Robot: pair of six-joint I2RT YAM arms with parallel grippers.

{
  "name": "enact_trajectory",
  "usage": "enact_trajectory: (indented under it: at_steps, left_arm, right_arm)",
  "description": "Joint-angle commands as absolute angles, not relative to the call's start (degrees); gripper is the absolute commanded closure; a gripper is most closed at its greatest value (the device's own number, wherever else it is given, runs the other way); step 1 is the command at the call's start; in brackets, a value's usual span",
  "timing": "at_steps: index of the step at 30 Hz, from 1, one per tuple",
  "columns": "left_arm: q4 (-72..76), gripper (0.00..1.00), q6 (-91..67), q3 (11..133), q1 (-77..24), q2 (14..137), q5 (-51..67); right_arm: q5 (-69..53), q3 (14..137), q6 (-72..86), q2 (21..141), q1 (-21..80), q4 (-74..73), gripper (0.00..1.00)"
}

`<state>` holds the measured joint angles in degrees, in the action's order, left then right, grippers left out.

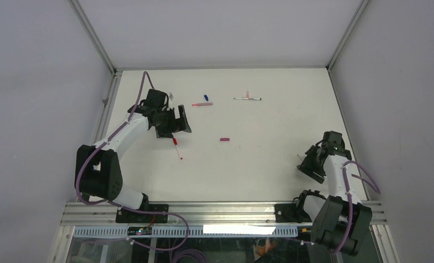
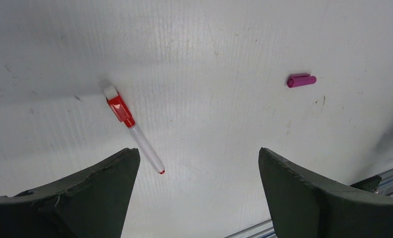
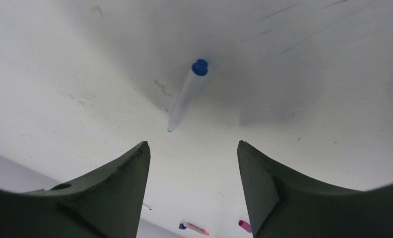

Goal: Insert the pens into the pen caps

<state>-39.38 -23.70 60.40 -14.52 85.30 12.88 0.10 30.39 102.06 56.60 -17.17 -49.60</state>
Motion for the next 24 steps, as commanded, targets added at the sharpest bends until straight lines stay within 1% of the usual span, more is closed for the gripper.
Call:
enact_trajectory:
  at_steps: [1, 6, 10, 12, 24]
  left_arm:
    - [-40.13, 0.07, -22.42, 63.44, -14.02, 86.34, 14.91]
    - [-40.49, 0.07, -22.20, 64.39, -13.93, 87.21, 15.29]
    - [-40.98, 0.07, -21.89, 64.85, -13.72, 87.91, 15.48]
    - [-41.11, 0.07, -21.88, 65.02, -13.63, 88.14, 15.47]
    - [-41.62, 0.07, -21.97, 65.13, -13.27, 89.16, 15.98]
  right_arm:
    - [2.75, 33.78, 102.73, 58.30, -19.47, -47.36, 0.33]
    - [-0.66, 31.80, 103.14, 61.00, -22.08, -42.37, 0.34]
    - [-2.69, 32.25, 101.98, 63.52, -23.31, -41.22, 0.43]
    - [-2.96, 32.35, 101.70, 64.15, -23.54, -40.97, 0.44]
    - [-7.08, 30.32, 102.47, 67.53, -23.77, -40.32, 0.45]
